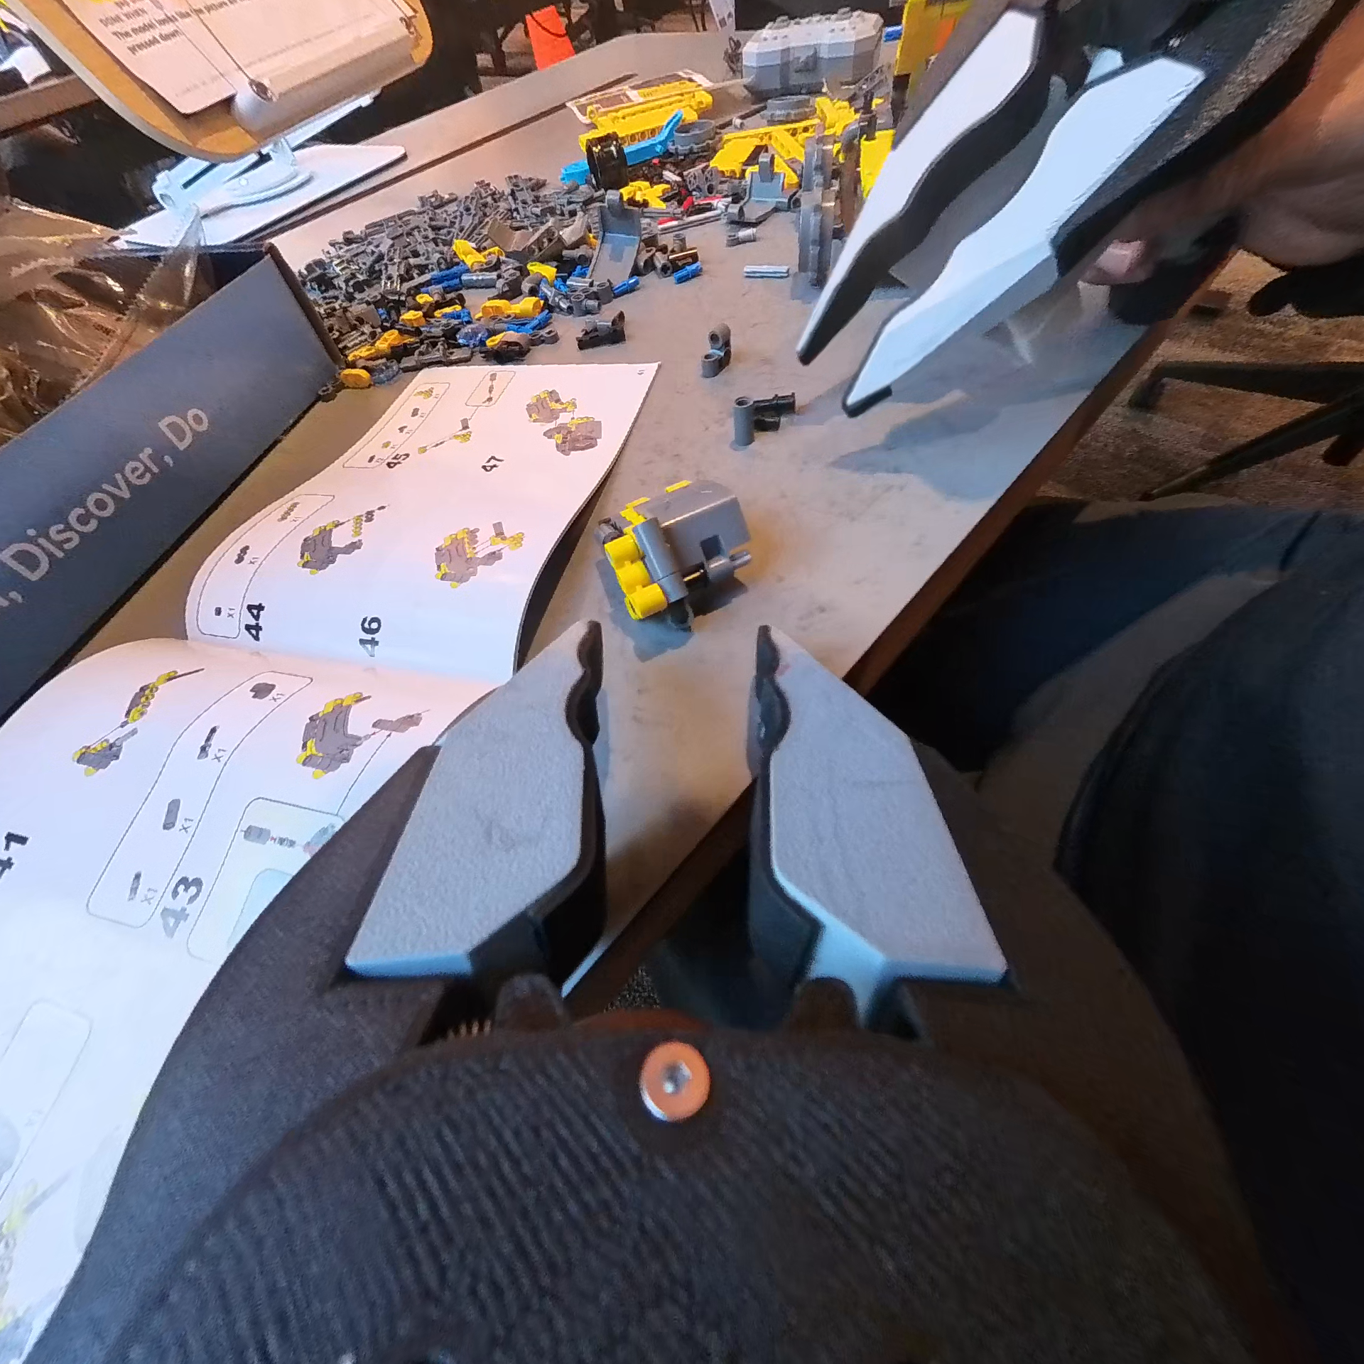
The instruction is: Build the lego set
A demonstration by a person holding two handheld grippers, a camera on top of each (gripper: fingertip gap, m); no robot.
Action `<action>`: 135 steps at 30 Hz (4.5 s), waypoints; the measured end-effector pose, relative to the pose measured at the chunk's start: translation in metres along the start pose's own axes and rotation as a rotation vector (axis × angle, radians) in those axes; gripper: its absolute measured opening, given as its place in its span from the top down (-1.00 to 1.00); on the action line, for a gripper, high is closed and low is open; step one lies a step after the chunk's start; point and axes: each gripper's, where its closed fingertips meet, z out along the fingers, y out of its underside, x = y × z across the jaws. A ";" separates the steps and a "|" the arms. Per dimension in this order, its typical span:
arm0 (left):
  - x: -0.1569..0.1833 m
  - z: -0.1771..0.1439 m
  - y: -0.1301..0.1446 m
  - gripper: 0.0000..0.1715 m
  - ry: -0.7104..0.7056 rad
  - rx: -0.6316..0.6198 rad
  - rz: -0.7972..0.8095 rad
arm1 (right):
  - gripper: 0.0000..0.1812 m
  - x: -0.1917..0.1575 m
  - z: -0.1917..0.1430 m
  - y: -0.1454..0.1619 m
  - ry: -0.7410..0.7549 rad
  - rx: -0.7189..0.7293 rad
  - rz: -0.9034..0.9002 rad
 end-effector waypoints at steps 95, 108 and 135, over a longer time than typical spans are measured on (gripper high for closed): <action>0.015 0.006 -0.007 0.57 0.038 0.031 0.022 | 0.92 -0.001 0.035 -0.008 -0.046 -0.095 0.000; 0.015 0.007 -0.007 0.57 0.036 0.031 0.024 | 0.92 -0.020 0.030 -0.003 -0.100 -0.110 -0.027; 0.021 0.007 -0.006 0.64 0.042 0.008 0.034 | 0.86 -0.028 0.030 -0.003 -0.139 -0.106 -0.049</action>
